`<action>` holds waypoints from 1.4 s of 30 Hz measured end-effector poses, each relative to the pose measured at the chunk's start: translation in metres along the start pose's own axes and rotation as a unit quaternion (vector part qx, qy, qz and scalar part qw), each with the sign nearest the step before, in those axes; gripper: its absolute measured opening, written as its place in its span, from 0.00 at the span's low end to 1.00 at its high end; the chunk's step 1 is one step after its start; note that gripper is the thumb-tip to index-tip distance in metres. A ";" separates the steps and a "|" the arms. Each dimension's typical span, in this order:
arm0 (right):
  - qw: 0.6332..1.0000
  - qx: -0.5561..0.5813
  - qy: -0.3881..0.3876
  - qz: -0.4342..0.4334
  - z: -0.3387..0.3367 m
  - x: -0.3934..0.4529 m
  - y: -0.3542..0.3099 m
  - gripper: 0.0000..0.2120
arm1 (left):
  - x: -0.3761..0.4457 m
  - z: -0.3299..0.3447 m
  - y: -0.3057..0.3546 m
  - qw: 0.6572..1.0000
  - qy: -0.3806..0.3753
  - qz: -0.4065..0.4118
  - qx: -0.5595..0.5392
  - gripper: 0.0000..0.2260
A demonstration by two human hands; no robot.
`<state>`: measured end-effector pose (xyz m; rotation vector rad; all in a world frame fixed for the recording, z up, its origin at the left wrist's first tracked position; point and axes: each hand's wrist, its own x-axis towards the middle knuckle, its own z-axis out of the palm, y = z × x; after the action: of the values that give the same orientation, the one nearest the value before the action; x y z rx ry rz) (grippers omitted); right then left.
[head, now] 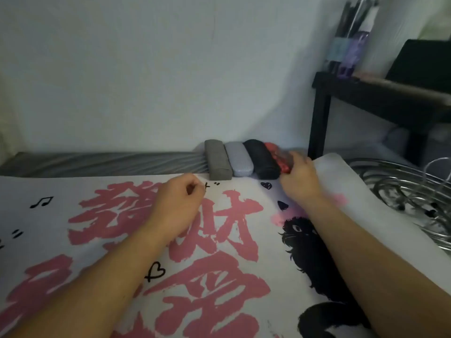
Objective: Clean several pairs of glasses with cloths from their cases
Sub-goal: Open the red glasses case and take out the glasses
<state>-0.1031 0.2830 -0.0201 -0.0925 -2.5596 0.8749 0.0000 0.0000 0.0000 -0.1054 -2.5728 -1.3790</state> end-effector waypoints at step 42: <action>0.844 0.008 -0.198 -0.499 0.018 -0.148 -0.130 0.23 | -0.002 -0.065 -0.035 0.909 0.013 -0.188 -0.371 0.15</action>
<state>0.0330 0.1397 -0.0111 1.4230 -2.3923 0.4951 0.0064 -0.0736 0.0058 0.3036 -1.9585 -2.4105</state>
